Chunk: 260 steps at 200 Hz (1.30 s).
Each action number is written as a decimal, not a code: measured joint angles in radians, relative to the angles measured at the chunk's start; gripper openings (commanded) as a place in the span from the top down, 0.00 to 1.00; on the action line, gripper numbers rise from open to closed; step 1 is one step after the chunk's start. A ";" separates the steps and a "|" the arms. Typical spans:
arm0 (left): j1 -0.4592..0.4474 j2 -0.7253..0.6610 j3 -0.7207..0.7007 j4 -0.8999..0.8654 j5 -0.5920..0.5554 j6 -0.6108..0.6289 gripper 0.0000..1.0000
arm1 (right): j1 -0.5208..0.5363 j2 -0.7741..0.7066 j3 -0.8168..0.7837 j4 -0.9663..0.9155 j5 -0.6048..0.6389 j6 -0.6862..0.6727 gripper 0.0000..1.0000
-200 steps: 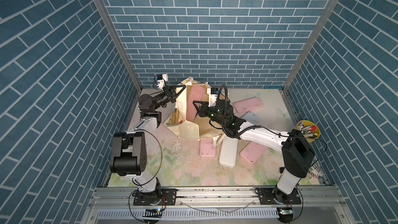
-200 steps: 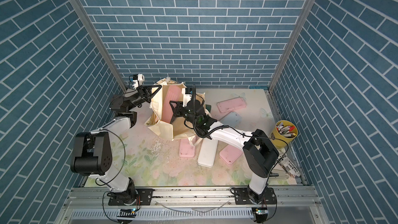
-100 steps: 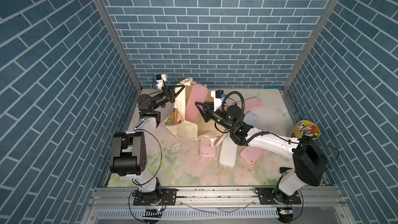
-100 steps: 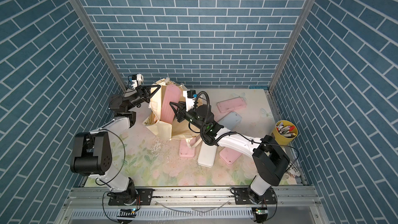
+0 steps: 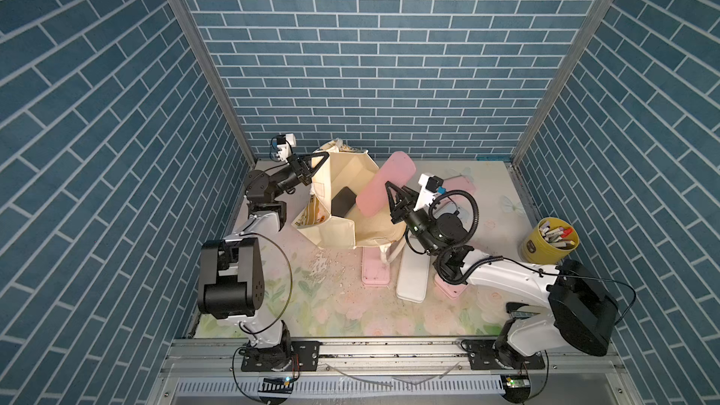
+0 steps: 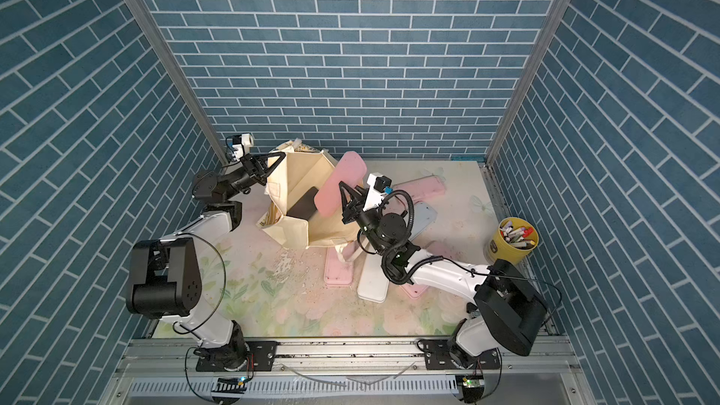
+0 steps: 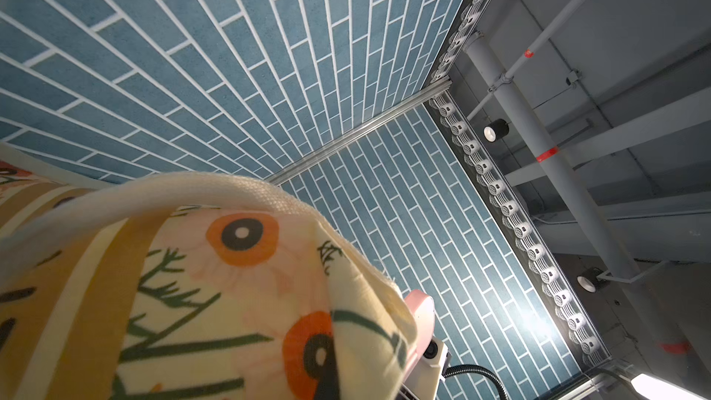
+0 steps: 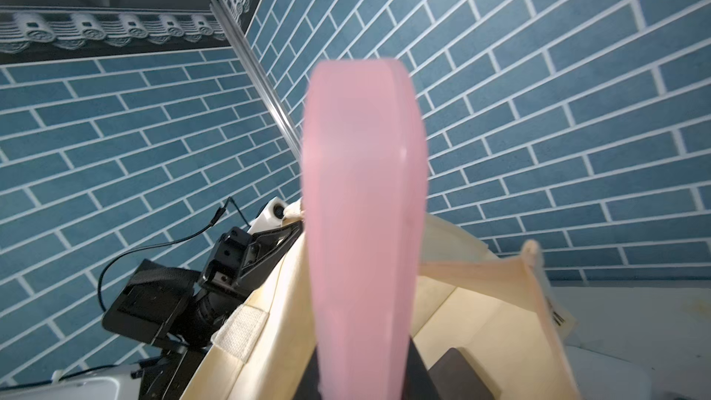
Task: Take out the pencil case from the canvas bag
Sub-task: Place the pencil case at the center of the board.
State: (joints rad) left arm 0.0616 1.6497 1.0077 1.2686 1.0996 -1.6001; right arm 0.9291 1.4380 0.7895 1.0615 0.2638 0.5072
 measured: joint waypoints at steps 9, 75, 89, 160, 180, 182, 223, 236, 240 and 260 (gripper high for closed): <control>0.001 0.000 0.000 0.000 0.000 0.000 0.99 | 0.000 -0.011 -0.012 0.013 0.033 0.000 1.00; 0.006 0.000 0.000 0.000 0.000 0.000 0.99 | -0.005 -0.076 -0.083 0.027 0.242 0.003 1.00; 0.006 0.000 0.000 0.000 0.000 0.000 0.99 | -0.009 -0.094 -0.098 0.006 0.301 0.015 1.00; 0.007 0.000 0.000 -0.011 -0.004 -0.001 0.99 | -0.148 -0.232 -0.129 -0.270 0.418 0.164 1.00; 0.013 0.000 0.000 -0.010 -0.007 -0.001 0.99 | -0.212 -0.274 -0.129 -0.399 0.419 0.184 1.00; 0.014 0.000 0.000 -0.010 -0.007 -0.001 0.99 | -0.219 -0.278 -0.129 -0.411 0.418 0.186 1.00; 0.016 0.000 0.000 0.002 -0.006 -0.013 0.99 | -0.346 -0.368 -0.131 -0.654 0.411 0.215 1.00; 0.016 0.000 0.000 0.006 -0.006 -0.017 0.99 | -0.397 -0.395 -0.136 -0.719 0.400 0.230 1.00; 0.016 0.000 0.000 0.006 -0.006 -0.017 0.99 | -0.416 -0.403 -0.138 -0.740 0.396 0.234 1.00; 0.017 0.000 0.000 0.009 -0.006 -0.021 0.99 | -0.504 -0.424 -0.143 -0.820 0.348 0.256 1.00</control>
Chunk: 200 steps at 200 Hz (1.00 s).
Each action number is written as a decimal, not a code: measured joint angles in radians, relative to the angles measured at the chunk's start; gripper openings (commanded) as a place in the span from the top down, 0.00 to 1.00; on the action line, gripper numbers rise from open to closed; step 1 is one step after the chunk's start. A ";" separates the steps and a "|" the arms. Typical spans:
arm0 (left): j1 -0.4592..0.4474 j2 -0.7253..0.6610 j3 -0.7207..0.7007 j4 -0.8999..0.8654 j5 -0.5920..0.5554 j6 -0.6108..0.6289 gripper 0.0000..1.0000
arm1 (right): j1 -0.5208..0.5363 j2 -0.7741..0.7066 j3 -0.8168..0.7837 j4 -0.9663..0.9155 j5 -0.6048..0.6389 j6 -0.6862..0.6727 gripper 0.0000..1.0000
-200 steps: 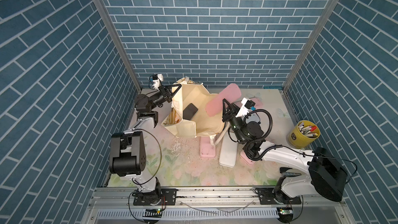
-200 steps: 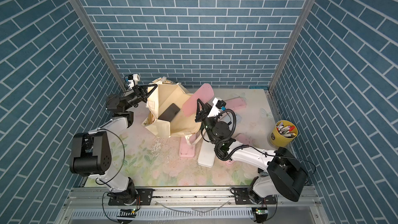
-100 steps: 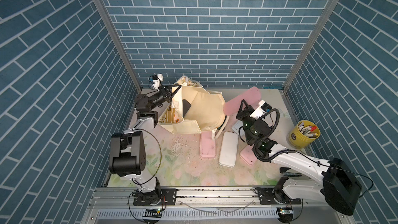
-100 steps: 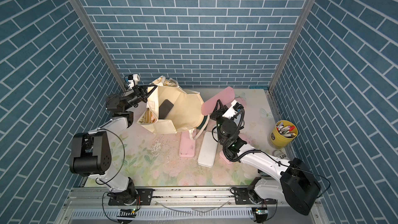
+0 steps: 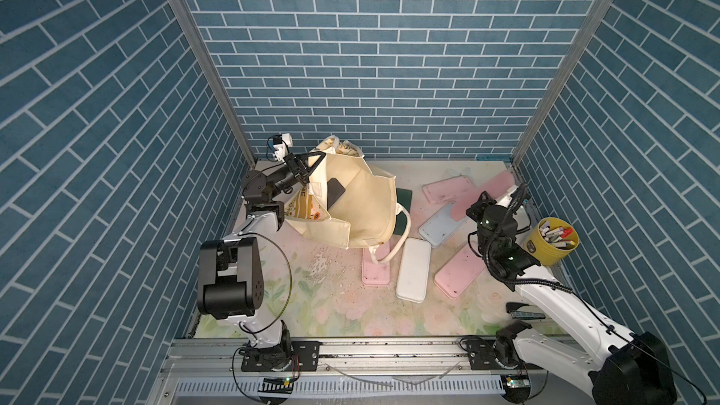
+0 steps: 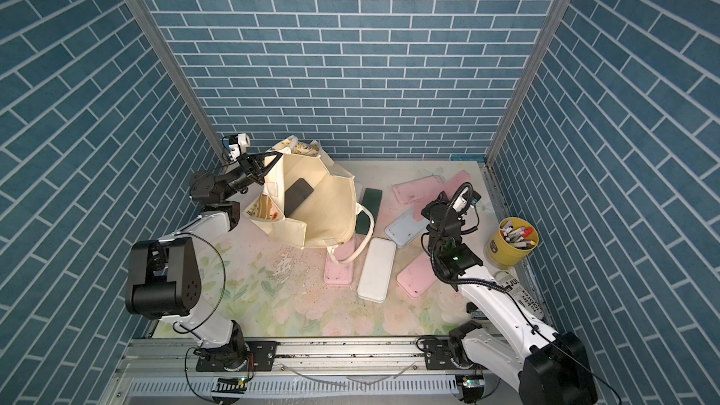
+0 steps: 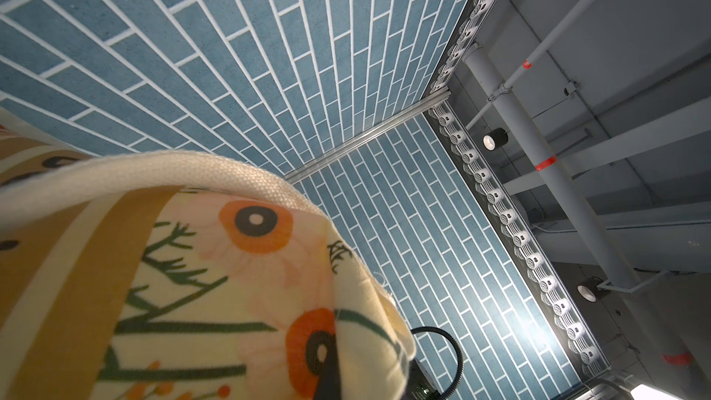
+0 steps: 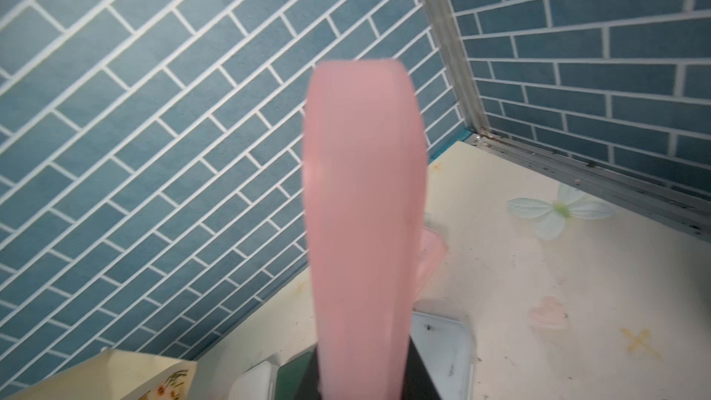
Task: Take out the pencil case from the canvas bag
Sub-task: Place the pencil case at the center of the board.
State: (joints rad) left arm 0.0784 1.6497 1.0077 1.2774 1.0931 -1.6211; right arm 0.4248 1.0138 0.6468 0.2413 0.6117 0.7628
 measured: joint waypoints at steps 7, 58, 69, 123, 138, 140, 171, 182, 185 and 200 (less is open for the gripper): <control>0.000 0.000 0.000 0.000 0.000 -0.001 0.99 | -0.029 -0.002 0.000 -0.023 -0.023 0.001 1.00; 0.000 0.019 0.000 0.016 0.000 -0.008 0.99 | -0.203 0.019 0.036 -0.222 -0.241 0.015 1.00; 0.000 0.029 0.000 0.024 -0.002 -0.014 0.99 | -0.230 0.028 0.065 -0.274 -0.290 0.006 1.00; 0.000 0.043 0.002 0.041 -0.016 -0.030 0.99 | -0.352 0.073 0.158 -0.457 -0.453 -0.074 1.00; 0.000 0.043 0.002 0.043 -0.015 -0.030 0.99 | -0.393 0.101 0.162 -0.492 -0.487 -0.089 1.00; 0.000 0.043 0.002 0.044 -0.015 -0.030 0.99 | -0.398 0.106 0.163 -0.497 -0.492 -0.091 1.00; 0.000 0.053 0.002 0.045 -0.016 -0.029 1.00 | -0.462 0.184 0.191 -0.557 -0.579 -0.107 1.00; 0.000 0.059 0.003 0.045 -0.018 -0.030 1.00 | -0.476 0.216 0.210 -0.571 -0.612 -0.110 1.00; 0.000 0.061 0.003 0.045 -0.019 -0.029 1.00 | -0.478 0.224 0.214 -0.571 -0.620 -0.111 1.00; 0.000 0.068 0.003 0.044 -0.020 -0.029 1.00 | -0.487 0.259 0.233 -0.573 -0.663 -0.116 1.00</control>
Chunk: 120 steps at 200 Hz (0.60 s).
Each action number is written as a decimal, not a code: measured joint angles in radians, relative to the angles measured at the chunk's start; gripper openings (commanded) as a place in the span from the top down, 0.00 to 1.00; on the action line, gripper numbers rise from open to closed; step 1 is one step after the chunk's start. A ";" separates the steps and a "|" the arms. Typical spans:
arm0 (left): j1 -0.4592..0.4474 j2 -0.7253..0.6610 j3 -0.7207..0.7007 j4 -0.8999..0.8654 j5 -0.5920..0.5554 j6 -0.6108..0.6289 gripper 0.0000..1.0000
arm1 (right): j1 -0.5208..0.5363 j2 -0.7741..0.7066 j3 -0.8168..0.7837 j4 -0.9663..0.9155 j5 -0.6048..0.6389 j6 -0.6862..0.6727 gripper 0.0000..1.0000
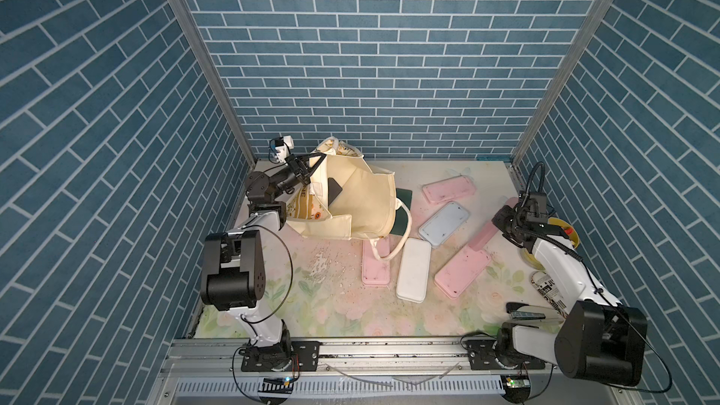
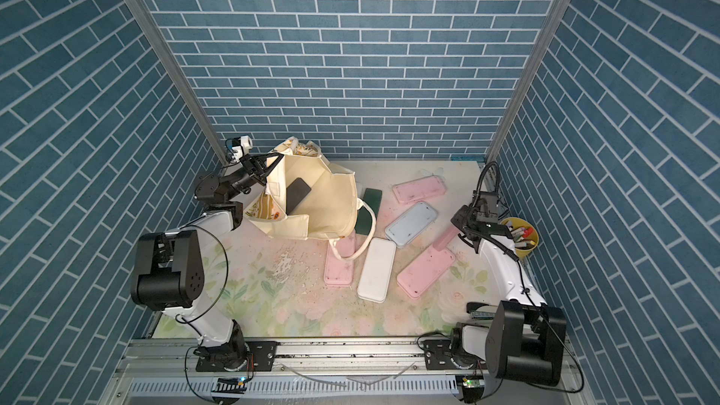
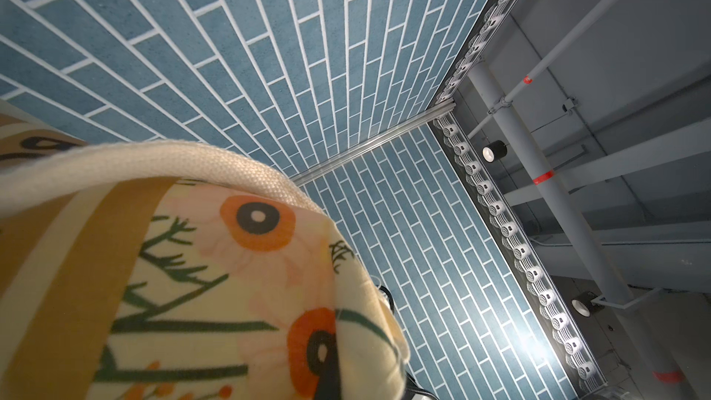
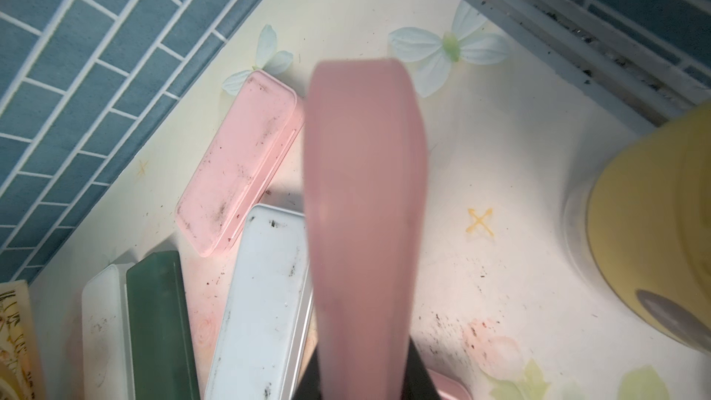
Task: Take out the pencil case from the canvas bag
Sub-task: Place the pencil case at the center of the board.
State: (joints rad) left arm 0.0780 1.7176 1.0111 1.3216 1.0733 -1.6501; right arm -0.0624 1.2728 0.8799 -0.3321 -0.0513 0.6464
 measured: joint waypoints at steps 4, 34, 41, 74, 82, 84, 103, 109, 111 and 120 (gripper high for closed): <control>0.000 0.002 0.000 0.000 0.000 0.000 1.00 | -0.002 0.008 0.003 -0.001 -0.009 -0.001 1.00; 0.000 0.002 0.000 -0.001 -0.003 0.005 1.00 | -0.011 0.052 0.016 -0.013 -0.063 -0.011 1.00; 0.000 0.002 0.000 -0.006 -0.003 0.009 1.00 | -0.013 0.059 0.023 -0.019 -0.071 -0.017 1.00; 0.000 -0.003 0.000 -0.066 -0.002 0.064 1.00 | -0.027 0.079 0.045 -0.041 -0.093 -0.042 1.00; 0.000 -0.009 0.000 -0.094 -0.002 0.082 1.00 | -0.031 0.082 0.047 -0.044 -0.098 -0.045 1.00; 0.000 -0.011 0.000 -0.101 -0.002 0.089 1.00 | -0.031 0.082 0.047 -0.044 -0.100 -0.045 1.00; 0.000 -0.031 0.000 -0.166 -0.002 0.139 1.00 | -0.037 0.094 0.055 -0.051 -0.116 -0.050 1.00; 0.000 -0.037 0.000 -0.182 -0.002 0.151 1.00 | -0.037 0.099 0.060 -0.052 -0.121 -0.051 1.00; 0.000 -0.040 0.000 -0.187 -0.002 0.156 1.00 | -0.037 0.101 0.060 -0.052 -0.122 -0.052 1.00; 0.000 -0.049 0.000 -0.207 -0.002 0.170 1.00 | -0.038 0.109 0.064 -0.053 -0.130 -0.053 1.00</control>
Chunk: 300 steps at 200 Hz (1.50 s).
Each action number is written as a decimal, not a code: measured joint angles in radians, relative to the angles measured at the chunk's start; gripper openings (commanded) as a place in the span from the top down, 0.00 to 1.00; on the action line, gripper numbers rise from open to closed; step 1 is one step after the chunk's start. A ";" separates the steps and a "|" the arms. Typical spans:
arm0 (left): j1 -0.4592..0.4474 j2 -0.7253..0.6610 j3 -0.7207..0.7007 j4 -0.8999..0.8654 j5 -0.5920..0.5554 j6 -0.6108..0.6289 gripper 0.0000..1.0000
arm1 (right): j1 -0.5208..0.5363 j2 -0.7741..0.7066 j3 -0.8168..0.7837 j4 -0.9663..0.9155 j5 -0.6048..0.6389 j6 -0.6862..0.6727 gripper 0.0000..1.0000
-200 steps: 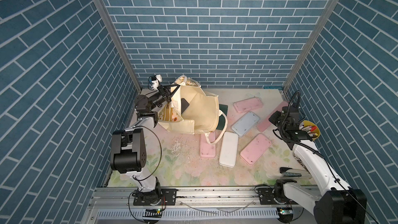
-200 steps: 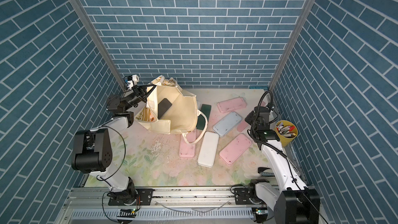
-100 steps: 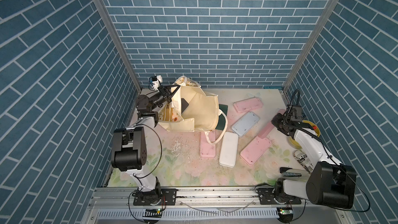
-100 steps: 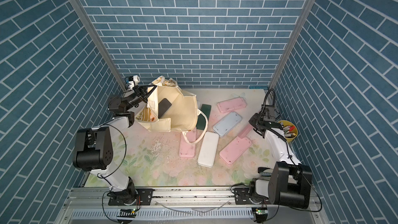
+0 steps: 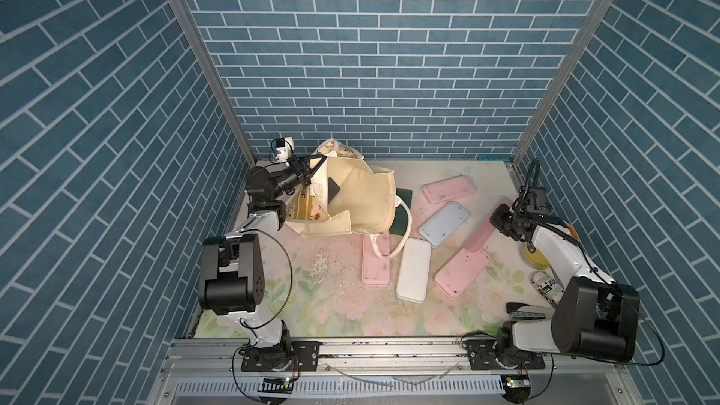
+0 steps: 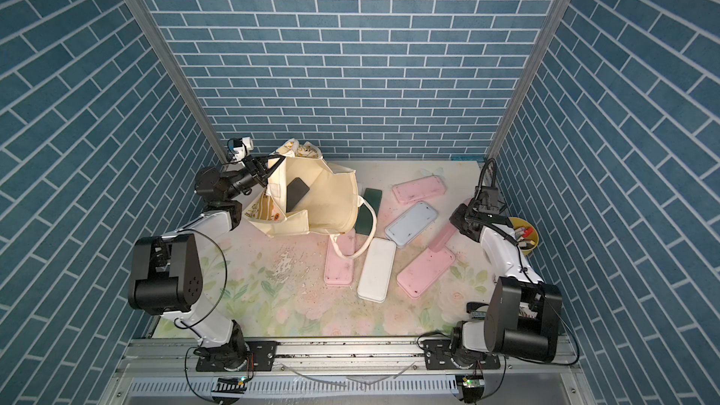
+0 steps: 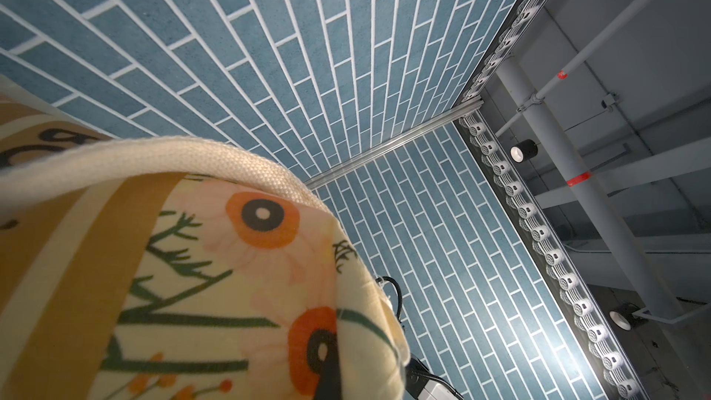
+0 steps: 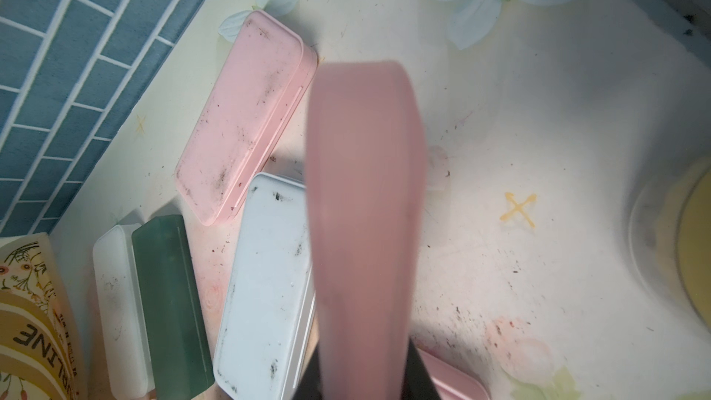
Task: Take out the pencil case from the canvas bag
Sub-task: Place the pencil case at the center of the board.
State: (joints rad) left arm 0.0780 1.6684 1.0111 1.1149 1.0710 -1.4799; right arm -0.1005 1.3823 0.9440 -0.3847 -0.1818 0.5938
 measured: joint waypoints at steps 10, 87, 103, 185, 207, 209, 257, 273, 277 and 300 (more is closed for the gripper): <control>0.000 -0.008 0.000 -0.013 0.000 0.012 1.00 | -0.001 0.008 0.006 -0.004 -0.010 0.000 1.00; 0.000 -0.025 0.000 -0.082 0.000 0.069 1.00 | -0.012 0.033 0.038 -0.051 -0.018 -0.046 1.00; 0.000 -0.037 0.000 -0.129 -0.002 0.102 1.00 | -0.016 0.041 0.043 -0.052 -0.021 -0.051 1.00; 0.000 -0.058 0.000 -0.227 -0.005 0.184 1.00 | -0.023 0.092 0.061 -0.043 -0.057 -0.050 1.00; 0.000 -0.058 0.000 -0.229 -0.005 0.188 1.00 | -0.023 0.107 0.069 -0.042 -0.080 -0.050 1.00; 0.000 -0.058 0.000 -0.229 -0.005 0.188 1.00 | -0.023 0.109 0.070 -0.042 -0.082 -0.050 1.00; 0.000 -0.068 0.000 -0.237 -0.005 0.192 1.00 | -0.023 0.146 0.120 -0.039 -0.088 -0.050 1.00; 0.000 -0.069 0.000 -0.239 -0.005 0.193 1.00 | -0.025 0.163 0.142 -0.032 -0.085 -0.050 1.00; 0.000 -0.069 0.000 -0.239 -0.005 0.193 1.00 | -0.026 0.169 0.148 -0.030 -0.085 -0.050 1.00; 0.000 -0.069 0.000 -0.240 -0.005 0.194 1.00 | -0.033 0.217 0.174 -0.003 -0.086 -0.049 1.00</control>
State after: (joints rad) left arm 0.0780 1.5997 1.0111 0.8753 1.0664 -1.2861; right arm -0.1337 1.5993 1.1175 -0.3874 -0.2680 0.5446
